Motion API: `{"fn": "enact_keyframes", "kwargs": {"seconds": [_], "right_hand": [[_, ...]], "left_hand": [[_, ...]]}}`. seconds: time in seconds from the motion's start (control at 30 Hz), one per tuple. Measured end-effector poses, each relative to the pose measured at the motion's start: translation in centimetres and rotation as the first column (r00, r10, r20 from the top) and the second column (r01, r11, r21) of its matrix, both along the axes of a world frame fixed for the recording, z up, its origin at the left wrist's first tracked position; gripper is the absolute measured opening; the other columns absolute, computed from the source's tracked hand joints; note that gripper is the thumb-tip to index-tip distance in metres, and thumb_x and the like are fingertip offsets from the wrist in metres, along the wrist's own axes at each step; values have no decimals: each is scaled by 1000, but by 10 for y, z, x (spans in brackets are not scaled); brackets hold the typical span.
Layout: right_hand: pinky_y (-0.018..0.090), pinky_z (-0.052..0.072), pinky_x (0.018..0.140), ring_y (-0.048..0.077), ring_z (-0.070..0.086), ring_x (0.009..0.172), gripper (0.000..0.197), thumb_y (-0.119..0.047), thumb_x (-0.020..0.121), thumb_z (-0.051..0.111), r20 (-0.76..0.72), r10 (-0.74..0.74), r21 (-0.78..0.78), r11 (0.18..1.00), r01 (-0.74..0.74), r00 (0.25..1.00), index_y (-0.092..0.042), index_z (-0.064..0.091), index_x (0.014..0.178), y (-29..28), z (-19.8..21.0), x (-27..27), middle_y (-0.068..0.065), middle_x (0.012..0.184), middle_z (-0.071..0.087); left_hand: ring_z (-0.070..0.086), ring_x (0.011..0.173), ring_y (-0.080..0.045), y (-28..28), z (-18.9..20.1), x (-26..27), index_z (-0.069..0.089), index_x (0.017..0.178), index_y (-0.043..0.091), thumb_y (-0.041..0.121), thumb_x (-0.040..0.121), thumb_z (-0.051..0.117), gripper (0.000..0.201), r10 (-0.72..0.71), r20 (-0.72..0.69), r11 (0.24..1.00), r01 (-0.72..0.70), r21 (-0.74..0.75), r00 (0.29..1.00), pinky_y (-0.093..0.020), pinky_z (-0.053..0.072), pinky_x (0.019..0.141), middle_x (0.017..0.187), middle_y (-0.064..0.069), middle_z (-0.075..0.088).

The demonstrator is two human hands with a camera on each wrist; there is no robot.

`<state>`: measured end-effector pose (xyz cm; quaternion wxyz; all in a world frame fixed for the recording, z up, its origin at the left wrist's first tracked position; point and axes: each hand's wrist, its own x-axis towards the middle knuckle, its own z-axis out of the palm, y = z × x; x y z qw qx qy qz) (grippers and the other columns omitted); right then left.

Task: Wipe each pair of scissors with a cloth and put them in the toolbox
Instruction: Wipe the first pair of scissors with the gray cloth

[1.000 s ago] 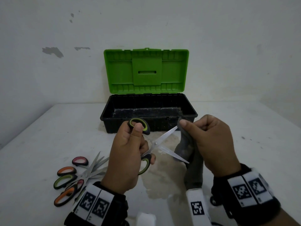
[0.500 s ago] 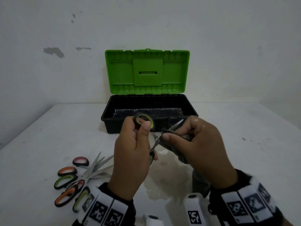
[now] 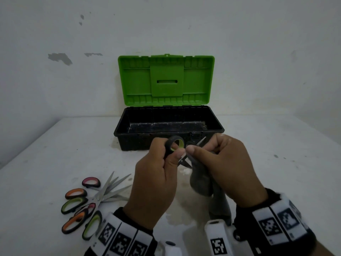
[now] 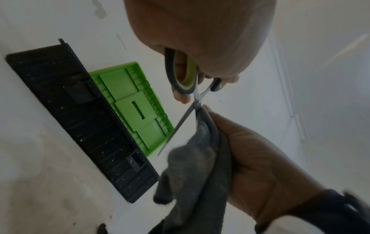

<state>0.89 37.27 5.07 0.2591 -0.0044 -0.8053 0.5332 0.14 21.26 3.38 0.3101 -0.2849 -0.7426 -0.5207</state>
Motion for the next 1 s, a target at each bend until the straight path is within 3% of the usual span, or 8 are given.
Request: {"fn": "enact_keyframes", "kwargs": {"seconds": [0.13,0.37,0.5,0.63,0.73,0.87,0.93,1.0], "right_hand": [[21,49,50,15,64,54,33,-32,74,84,19,7,-19,1000,-7,1000,-16,59,60,2,-1,-1,6,58,66],[28,50,50,15,61,49,36,-33,70,87,12,-45,-90,995,46,999,-16,57,57,13,1,-9,4,53,63],[37,54,53,31,67,57,35,-33,70,86,26,19,-110,994,-16,999,-13,59,59,11,1,-3,13,59,67],[28,47,48,16,58,46,38,-29,70,88,24,-7,-194,981,11,1000,-16,55,56,22,1,-11,4,50,61],[29,46,50,15,56,46,39,-28,71,86,20,-38,-254,966,42,999,-16,53,54,31,0,-17,-1,47,56],[28,44,50,16,53,48,40,-35,70,85,-11,-83,-314,947,75,997,-19,52,54,40,-2,-17,2,50,55],[30,45,53,17,55,52,39,-43,66,82,-55,-89,-289,955,69,995,-18,54,56,41,0,-13,4,54,58],[31,49,55,19,59,55,37,-43,65,81,-111,-40,-197,980,18,993,-16,56,60,37,2,-8,7,59,63]], "left_hand": [[57,57,-5,-1,-2,-1,44,94,34,40,98,43,7,-24,-59,998,21,-60,998,-6,41,51,64,13,53],[57,56,-8,-5,-5,-2,48,98,27,49,99,38,24,-25,-97,998,19,-66,995,-12,45,49,64,9,56],[59,55,-10,-11,-4,-3,49,100,27,50,99,38,25,-26,-112,998,19,-66,993,-20,47,47,64,8,58],[57,52,-14,-12,-4,-3,49,98,24,49,99,37,27,-47,-128,995,36,-93,991,-23,46,45,60,3,58],[57,52,-14,-12,-5,-4,49,99,25,51,99,36,29,-39,-112,994,28,-105,993,-22,47,46,61,4,58],[60,51,-11,-14,-2,-6,49,93,30,47,98,42,19,-42,-27,999,42,4,999,-23,51,45,64,4,58],[53,45,-11,-12,2,-7,52,91,21,40,99,46,21,-106,146,985,84,150,984,-32,54,44,59,3,52],[37,43,-14,-12,4,-10,55,94,10,34,98,50,25,-262,363,920,117,375,894,-35,51,42,53,3,35]]}}
